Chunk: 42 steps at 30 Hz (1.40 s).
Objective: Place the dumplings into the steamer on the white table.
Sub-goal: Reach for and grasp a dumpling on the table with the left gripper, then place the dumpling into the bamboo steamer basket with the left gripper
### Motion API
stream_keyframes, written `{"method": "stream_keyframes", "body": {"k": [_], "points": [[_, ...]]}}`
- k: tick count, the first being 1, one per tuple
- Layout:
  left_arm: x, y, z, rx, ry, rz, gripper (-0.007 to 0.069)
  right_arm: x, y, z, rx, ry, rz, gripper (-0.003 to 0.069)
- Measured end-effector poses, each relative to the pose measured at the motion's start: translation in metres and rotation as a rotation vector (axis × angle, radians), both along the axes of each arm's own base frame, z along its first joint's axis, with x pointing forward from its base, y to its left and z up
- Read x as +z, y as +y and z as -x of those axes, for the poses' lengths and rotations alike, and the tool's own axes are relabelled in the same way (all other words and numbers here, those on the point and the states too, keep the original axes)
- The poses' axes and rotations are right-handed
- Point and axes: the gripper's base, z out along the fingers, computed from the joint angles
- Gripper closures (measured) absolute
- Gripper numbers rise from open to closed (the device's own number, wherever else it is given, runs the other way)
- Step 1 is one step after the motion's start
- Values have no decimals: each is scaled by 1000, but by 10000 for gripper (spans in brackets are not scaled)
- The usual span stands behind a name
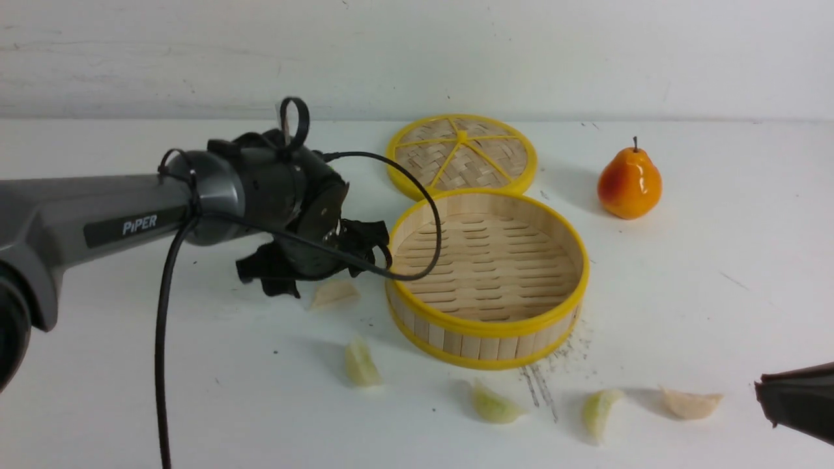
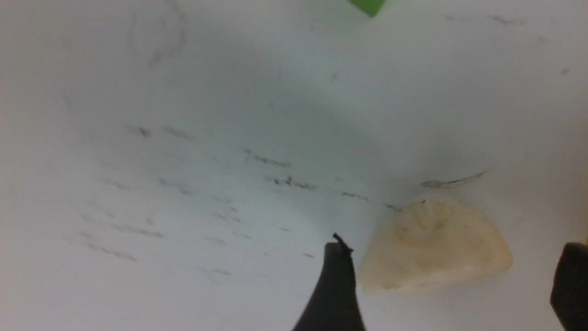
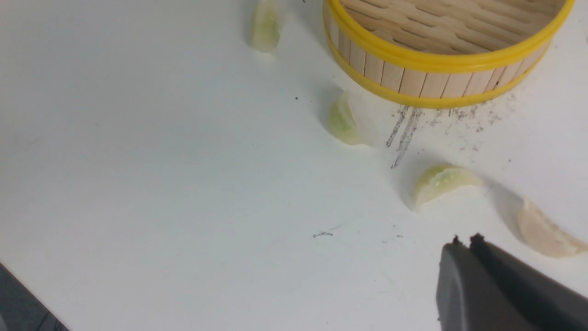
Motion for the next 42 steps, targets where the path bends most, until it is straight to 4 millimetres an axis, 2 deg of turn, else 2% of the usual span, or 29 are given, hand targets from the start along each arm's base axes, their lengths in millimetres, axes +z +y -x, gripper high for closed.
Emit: {"method": "stream_keyframes", "body": {"k": [2, 5, 8, 10, 15, 22, 28, 30, 32, 34, 36, 39, 42], "points": [[16, 1, -2, -142, 42, -112, 50, 0, 0, 0, 0, 0, 0, 643], [34, 2, -9, -237, 88, -153, 50, 0, 0, 0, -1, -3, -1, 638], [37, 9, -18, -302, 160, -142, 50, -1, 0, -1, -6, -5, -3, 638], [33, 13, -24, -332, 194, -120, 50, -4, 0, -1, -8, 0, -5, 638], [2, 28, -38, -580, 275, -118, 55, -10, 0, -1, -9, 20, -1, 635], [-14, 17, -43, -854, 219, -139, 79, -11, 0, -1, -11, 19, -3, 627], [-29, 14, -49, -877, 207, -141, 130, -11, 0, -1, -11, 18, 1, 620], [-32, 14, -49, -865, 215, -139, 204, -11, -1, -1, -12, 16, 5, 617], [-32, 15, -50, -822, 230, -125, 314, -12, -1, -1, -12, 17, 9, 618], [-30, 15, -48, -776, 266, -101, 349, -12, -1, -1, -13, 17, 9, 618], [-27, 16, -44, -739, 328, -79, 340, -12, -1, -1, -14, 14, 11, 618], [-10, 17, -40, -696, 370, -61, 337, -11, -1, -3, -22, 1, 7, 618], [34, 16, -38, -619, 285, -15, 337, -10, -1, -4, -33, -22, 0, 616]]}}
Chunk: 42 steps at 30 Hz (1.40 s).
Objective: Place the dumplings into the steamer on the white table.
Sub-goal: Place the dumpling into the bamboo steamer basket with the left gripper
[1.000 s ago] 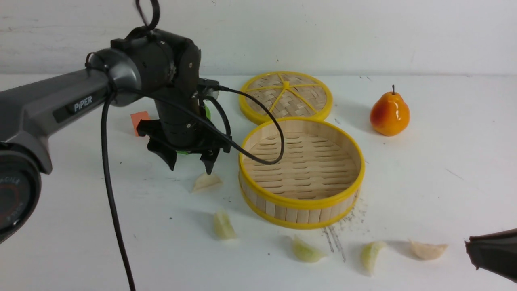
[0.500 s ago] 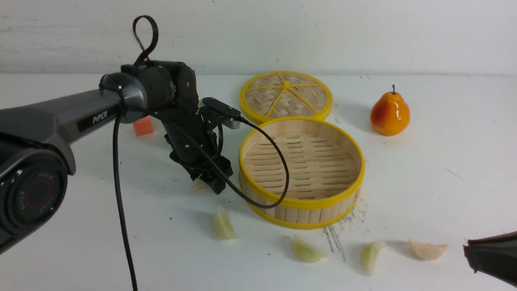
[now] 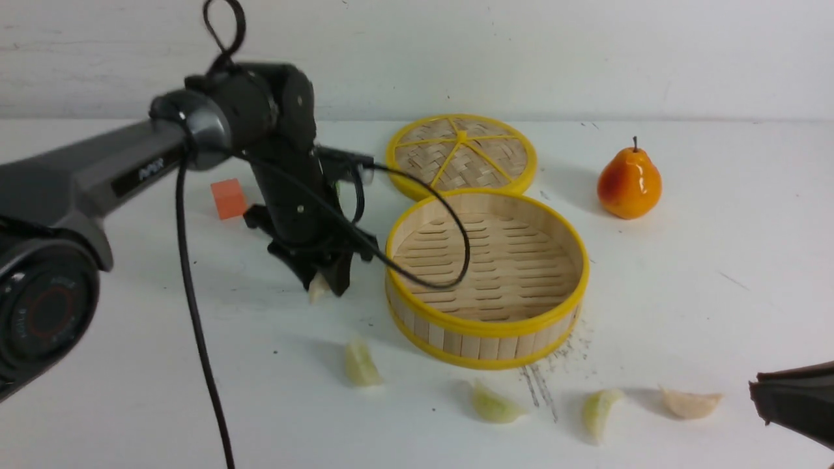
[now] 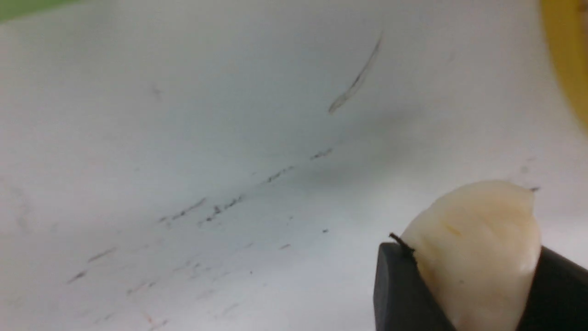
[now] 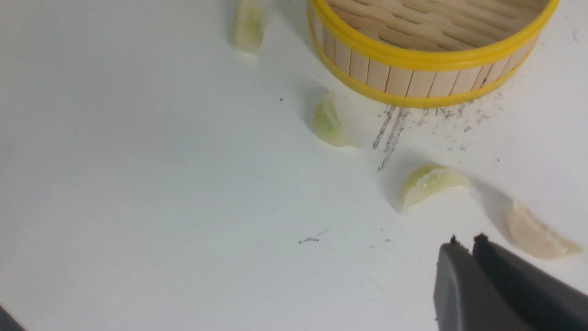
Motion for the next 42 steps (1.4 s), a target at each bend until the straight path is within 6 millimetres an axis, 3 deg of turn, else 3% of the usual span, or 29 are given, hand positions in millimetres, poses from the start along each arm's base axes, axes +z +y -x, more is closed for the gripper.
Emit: {"method": "stream_keyframes", "body": {"k": [1, 5, 7, 9, 13, 14, 15, 18, 25, 34, 38, 39, 42], "points": [[29, -1, 5, 45, -49, 54, 337, 0, 0, 0, -3, -5, -1, 615], [93, -9, 29, 115, -141, 168, 337, 0, 0, 0, -3, -6, -3, 610], [105, -17, 38, 109, -155, 181, 337, 1, 0, 0, -3, -4, -9, 608], [112, -44, 56, 72, -159, 181, 337, 2, 3, 0, -1, 7, -50, 603], [97, -92, 76, 6, -137, 148, 337, 6, 6, 6, 9, 19, -114, 597], [95, -94, 76, 4, -136, 149, 337, 6, 5, 6, 10, 18, -114, 597], [86, -114, 80, -1, -137, 164, 337, 8, 6, 13, 24, 18, -133, 596], [72, -135, 73, 52, -158, 224, 337, 13, 3, 27, 46, -6, -139, 594], [37, -161, 40, 265, -234, 416, 337, 20, -5, 50, 58, -98, -96, 586], [-18, -179, 11, 363, -314, 533, 332, 18, -8, 52, 71, -126, -22, 580], [-33, -182, 4, 354, -355, 541, 266, 17, -7, 54, 121, -137, 16, 575], [-37, -182, 3, 351, -358, 536, 220, 15, -7, 55, 146, -148, 51, 573], [-38, -181, 3, 351, -354, 525, 155, 14, -7, 55, 182, -162, 101, 573]]}}
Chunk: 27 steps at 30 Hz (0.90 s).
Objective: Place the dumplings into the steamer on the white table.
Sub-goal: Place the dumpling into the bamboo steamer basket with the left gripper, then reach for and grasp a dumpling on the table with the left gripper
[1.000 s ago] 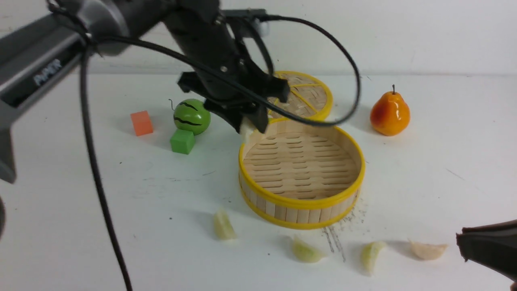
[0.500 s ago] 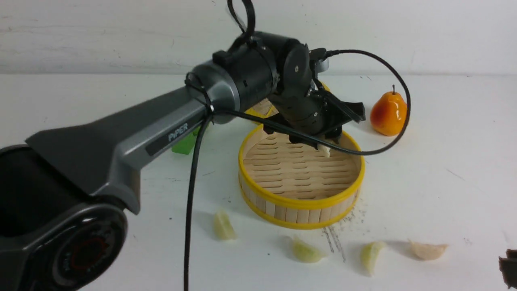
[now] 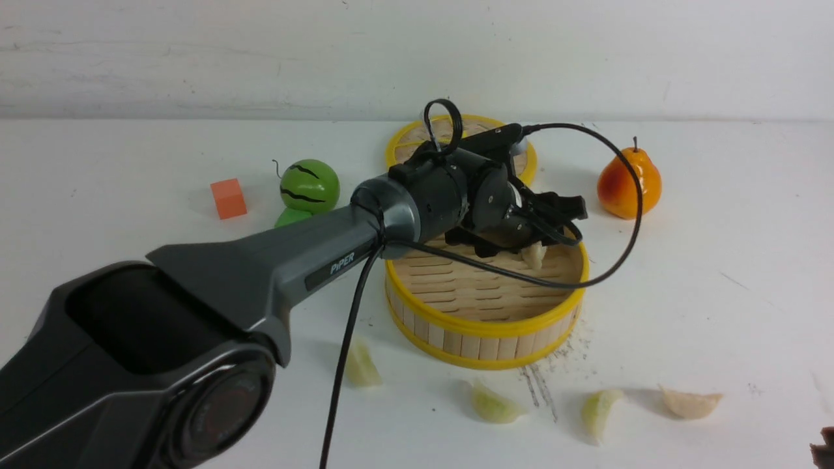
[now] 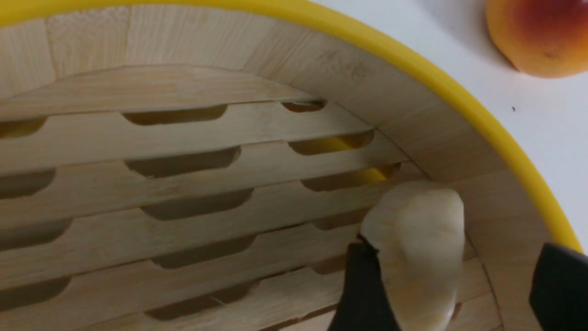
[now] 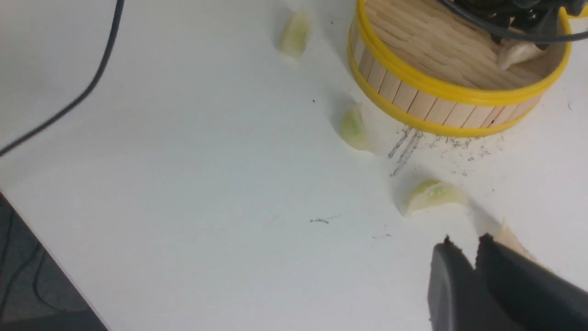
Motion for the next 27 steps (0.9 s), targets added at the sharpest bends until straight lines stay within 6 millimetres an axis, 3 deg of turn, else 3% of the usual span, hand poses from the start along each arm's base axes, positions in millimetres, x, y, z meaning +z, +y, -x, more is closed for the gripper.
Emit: {"method": "stream_keyframes", "body": {"k": [4, 6, 12, 17, 22, 27], "points": [[10, 8, 4, 0, 57, -52, 120, -1, -1, 0, 9, -10, 41, 568], [24, 13, 7, -15, 71, -105, 120, -2, -2, 0, -9, -2, 37, 565], [118, 54, 35, -113, 12, -380, 145, -2, -6, -2, -83, 23, 25, 564], [167, 88, 59, -118, -12, -550, 176, -2, -8, -4, -118, 17, 25, 564], [173, 118, 72, -96, 47, -554, 185, -2, -8, -5, -129, 15, 15, 562], [130, 157, 100, -70, 298, -487, 188, -2, -8, -5, -158, 42, -15, 554]]}}
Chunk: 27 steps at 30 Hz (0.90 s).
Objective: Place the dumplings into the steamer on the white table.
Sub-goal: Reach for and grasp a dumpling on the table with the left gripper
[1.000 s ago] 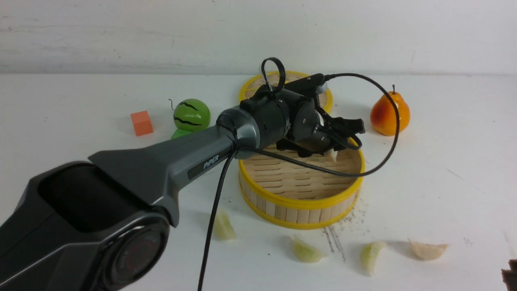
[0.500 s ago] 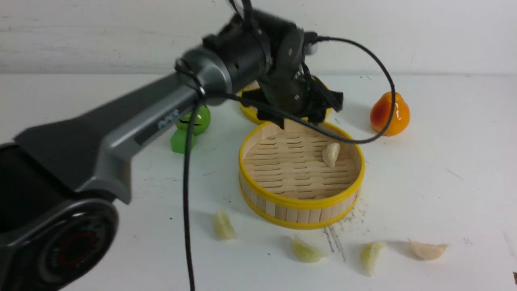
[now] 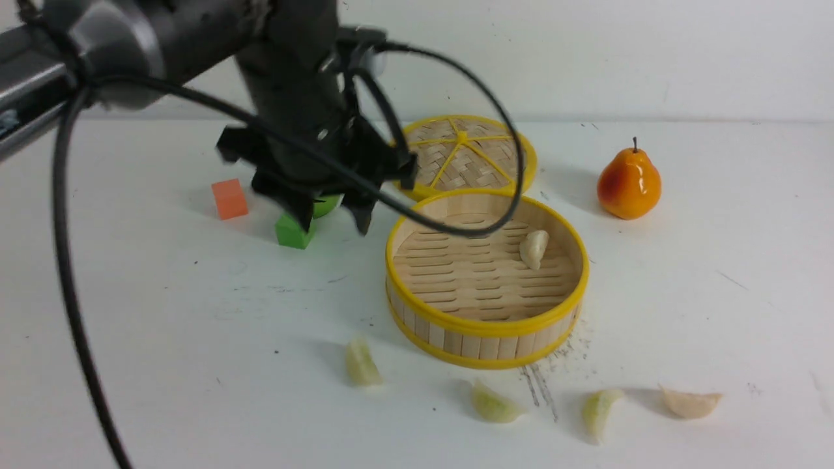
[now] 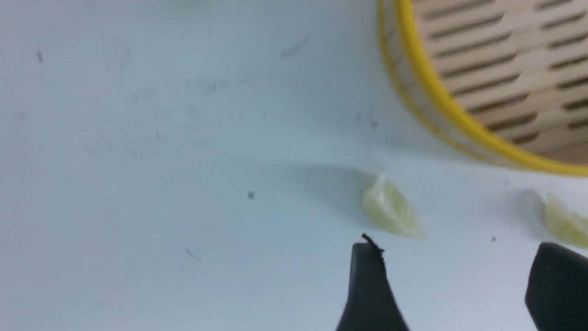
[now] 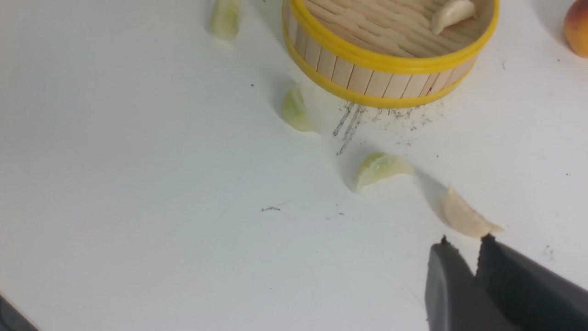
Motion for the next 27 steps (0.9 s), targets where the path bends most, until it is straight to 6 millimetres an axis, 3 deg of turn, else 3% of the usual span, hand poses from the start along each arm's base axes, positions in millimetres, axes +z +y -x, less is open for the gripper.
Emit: {"method": "stream_keyframes", "body": {"k": [6, 7, 11, 19, 22, 25, 27], "points": [[-64, 3, 17, 62, 56, 123, 188, 0, 0, 0, -15, 11, -16, 551], [-82, 0, 19, 68, 52, 143, 188, 0, 0, 0, -15, 10, -15, 547], [-118, -4, 16, 126, 33, 187, 188, 0, -1, -1, -20, 1, 3, 545], [-160, -10, -1, 239, 29, 209, 188, -2, -2, -2, -23, 9, 23, 545], [-164, -12, -5, 252, 15, 222, 202, -2, -2, -2, -23, 9, 23, 545], [-166, -13, -6, 252, 14, 219, 259, -2, -2, -2, -24, 7, 26, 545], [-166, -12, -7, 242, 16, 207, 385, -2, -3, -3, -26, 4, 33, 545]]}}
